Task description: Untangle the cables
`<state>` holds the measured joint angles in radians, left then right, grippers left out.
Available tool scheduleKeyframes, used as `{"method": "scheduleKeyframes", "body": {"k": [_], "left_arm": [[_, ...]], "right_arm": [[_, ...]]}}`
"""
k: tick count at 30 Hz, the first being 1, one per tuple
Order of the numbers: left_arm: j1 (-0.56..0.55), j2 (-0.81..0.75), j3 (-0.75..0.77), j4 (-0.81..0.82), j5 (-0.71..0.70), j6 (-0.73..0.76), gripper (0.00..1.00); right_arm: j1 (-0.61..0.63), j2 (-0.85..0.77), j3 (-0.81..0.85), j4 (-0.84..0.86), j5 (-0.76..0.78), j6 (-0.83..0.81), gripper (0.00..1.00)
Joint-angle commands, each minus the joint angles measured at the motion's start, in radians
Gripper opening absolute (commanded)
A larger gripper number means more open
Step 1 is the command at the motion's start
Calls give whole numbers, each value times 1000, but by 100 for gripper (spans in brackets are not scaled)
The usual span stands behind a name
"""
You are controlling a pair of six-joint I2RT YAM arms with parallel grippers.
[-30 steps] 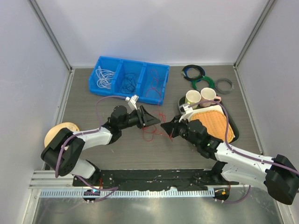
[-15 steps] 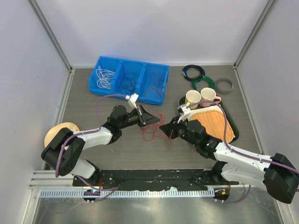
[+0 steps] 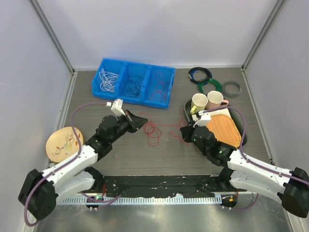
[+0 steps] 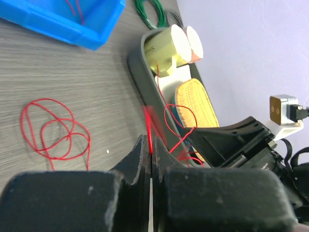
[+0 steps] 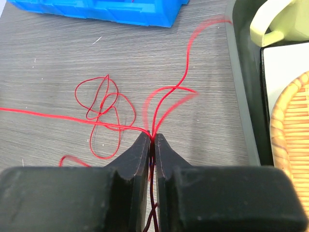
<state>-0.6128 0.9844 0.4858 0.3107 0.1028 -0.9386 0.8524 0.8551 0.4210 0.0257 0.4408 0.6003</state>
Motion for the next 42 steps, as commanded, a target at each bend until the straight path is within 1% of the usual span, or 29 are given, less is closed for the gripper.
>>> {"method": "scheduleKeyframes", "body": {"k": [1,3,6,8,9,10,12,13,14,15,22,24,25,27,29,30,31,32,33,34,37,38,40,41,42], "left_arm": [[5,-122,-30,-168,-213,81,0],[7,-162,-33,-206,-235,90,0],[7,-220,-27,-286,-305,90,0],[7,-265,-12,-360,-382,93,0],[7,-282,-6,-383,-408,98,0],[7,-297,6,-427,-438,104,0],[7,-345,13,-453,-501,115,0],[7,-358,19,-472,-520,118,0],[7,-384,20,-482,-555,124,0],[7,-394,22,-495,-572,124,0],[7,-474,46,-579,-652,144,0],[7,-493,50,-585,-647,147,0],[7,-500,50,-590,-644,149,0],[7,-510,56,-588,-626,155,0],[7,-513,59,-587,-612,158,0],[7,-513,65,-582,-600,162,0],[7,-517,69,-584,-594,165,0],[7,-520,73,-582,-588,169,0],[7,-520,79,-579,-583,169,0],[7,-520,82,-578,-574,170,0],[7,-515,86,-575,-562,173,0],[7,-510,89,-576,-561,173,0],[7,-504,94,-582,-563,175,0],[7,-501,97,-582,-565,175,0],[7,-500,99,-581,-563,175,0]], "right_arm": [[0,-31,39,-63,127,18,14],[0,-30,39,-63,131,15,14],[0,-28,41,-78,148,16,14],[-1,-30,44,-113,170,21,14],[0,-28,53,-131,191,30,16],[-1,-28,56,-151,240,42,22],[0,-22,73,-220,298,74,29],[-1,-19,78,-242,341,84,34],[-1,-19,82,-275,355,90,35],[0,-19,85,-282,363,95,38],[0,-39,88,-267,360,85,40],[-1,-48,82,-247,322,61,43],[0,-53,79,-210,297,44,44],[0,-67,62,-156,193,-29,50],[0,-76,47,-60,106,-115,53],[0,-79,35,-31,-13,-141,58],[0,-77,29,40,-72,-172,60],[0,-73,25,68,-146,-224,61],[0,-62,25,91,-277,-255,63],[2,-24,30,124,-362,-284,64],[33,73,64,152,-551,-397,64],[71,152,91,154,-565,-445,64],[114,232,130,137,-557,-566,65],[149,318,174,119,-577,-615,65],[171,355,192,106,-585,-707,64]]}}
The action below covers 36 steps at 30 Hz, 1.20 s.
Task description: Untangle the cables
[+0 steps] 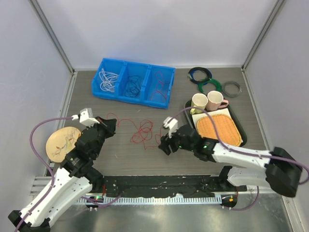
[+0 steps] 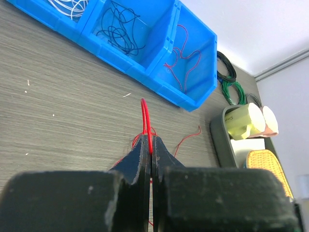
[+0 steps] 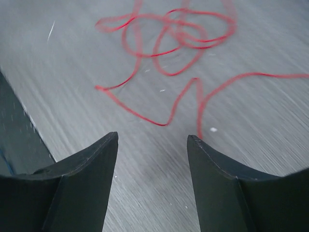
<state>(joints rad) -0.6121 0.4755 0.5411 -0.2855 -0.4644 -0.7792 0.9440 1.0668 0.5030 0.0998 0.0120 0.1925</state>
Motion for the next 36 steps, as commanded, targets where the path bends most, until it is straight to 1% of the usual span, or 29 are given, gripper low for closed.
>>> {"method": "scheduleKeyframes", "body": {"k": [1,2,4,8,10,13,14,16,17,18,19,21,22,23,24,25,26,27,28,30,31,32,33,34,35,36], "left_arm": [[6,12,43,16,7,15,0],[6,14,46,16,10,17,0],[6,17,49,8,13,15,0],[6,9,56,-1,13,15,0],[6,-1,57,-12,6,15,0],[6,-26,60,-27,-8,18,0],[6,-31,60,-35,-13,18,0],[6,-49,60,-44,-29,17,0],[6,-57,59,-59,-34,15,0],[6,-64,59,-67,-39,5,0],[8,-81,53,-73,-54,-2,0],[6,-98,42,-87,-71,-20,0],[6,-112,36,-93,-82,-31,0],[6,-118,24,-102,-85,-38,1],[6,-121,20,-109,-83,-48,5],[6,-124,8,-113,-79,-61,16],[6,-129,2,-110,-50,-64,20],[6,-129,-6,-106,-34,-69,23],[6,-129,-24,-83,-13,-75,33],[6,-117,-44,-51,58,-74,44],[6,-109,-53,-34,78,-75,61],[6,-91,-55,-27,110,-77,71],[6,-81,-55,-23,122,-78,78],[6,-71,-56,-17,133,-80,95],[6,-61,-56,-14,145,-83,100],[6,-45,-56,-14,158,-83,100]], "right_arm": [[91,185,130,34,-143,-329,64],[102,249,164,34,-145,-356,64],[113,309,195,49,-132,-413,64],[113,426,261,95,-37,-441,65],[114,485,282,86,-23,-442,64],[113,530,307,69,-36,-436,52],[113,532,315,67,-37,-420,36],[114,509,319,75,33,-394,14],[113,486,321,83,63,-355,1],[114,457,318,109,144,-337,1],[114,382,307,123,176,-318,1],[114,296,293,177,273,-263,1],[114,201,287,201,317,-239,1],[113,159,282,218,348,-225,1],[113,115,281,245,368,-217,1],[113,81,287,256,378,-225,1],[113,24,293,280,376,-237,1],[111,7,301,290,375,-248,1],[113,-5,331,293,378,-249,1],[111,-11,377,288,397,-248,1],[111,1,432,284,432,-246,1],[111,27,463,278,447,-248,1],[107,47,494,272,456,-258,1],[104,67,556,268,474,-261,1],[98,87,590,256,512,-258,1],[78,128,624,247,519,-260,1]]}}
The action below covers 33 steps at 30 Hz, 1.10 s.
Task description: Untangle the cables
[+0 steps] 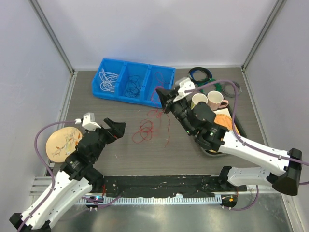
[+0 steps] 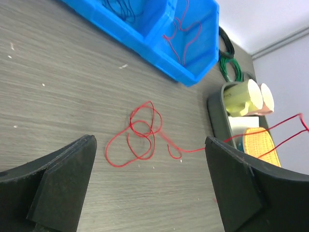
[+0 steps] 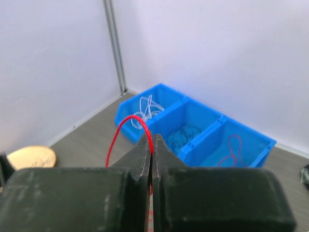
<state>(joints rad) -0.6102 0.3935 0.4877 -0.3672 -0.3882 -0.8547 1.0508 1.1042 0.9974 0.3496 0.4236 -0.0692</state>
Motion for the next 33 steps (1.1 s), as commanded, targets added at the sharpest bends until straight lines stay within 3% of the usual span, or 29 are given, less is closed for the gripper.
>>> {"method": "scheduleKeyframes", "body": {"k": [1,8,19,33], "left_arm": [[4,44,-4,70,84,-9,100],[4,41,-24,65,69,-12,100],[4,53,-24,44,-1,-4,100],[4,87,-11,16,-41,11,100]], "right_arm": [[-41,107,186,-7,106,8,1],[-182,249,354,-5,-26,68,1],[-259,419,549,94,-46,75,1],[-296,694,748,152,66,-49,1]]}}
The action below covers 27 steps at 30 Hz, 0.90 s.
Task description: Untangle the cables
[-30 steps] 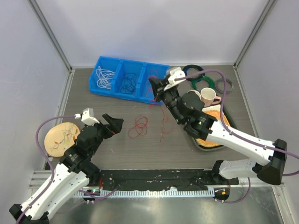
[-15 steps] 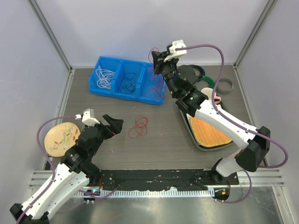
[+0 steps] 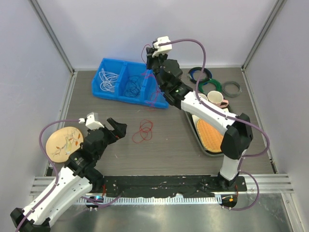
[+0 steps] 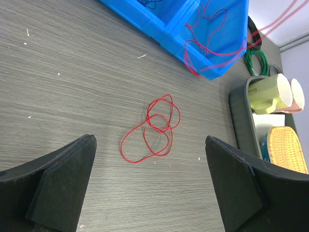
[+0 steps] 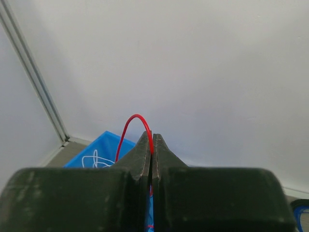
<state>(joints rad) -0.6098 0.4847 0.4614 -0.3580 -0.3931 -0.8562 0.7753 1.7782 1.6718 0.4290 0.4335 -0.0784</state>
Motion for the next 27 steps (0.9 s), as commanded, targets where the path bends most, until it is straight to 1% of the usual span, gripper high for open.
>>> {"method": "scheduleKeyframes", "body": {"k": [1,8,12,16,20,27], "left_arm": [[4,-8,16,7,-42,13,100],[4,3,17,13,-47,17,100],[4,20,23,14,-49,23,100],[4,34,25,16,-56,25,100],[4,40,26,21,-58,29,100],[4,45,28,24,-58,31,100]], "right_arm": [[-28,39,86,73,54,-37,1],[-96,151,192,50,36,-12,1],[-113,228,342,2,51,-37,1],[-116,280,401,-9,82,-89,1],[-129,297,404,-18,87,-75,1],[-151,297,238,31,50,18,1]]}}
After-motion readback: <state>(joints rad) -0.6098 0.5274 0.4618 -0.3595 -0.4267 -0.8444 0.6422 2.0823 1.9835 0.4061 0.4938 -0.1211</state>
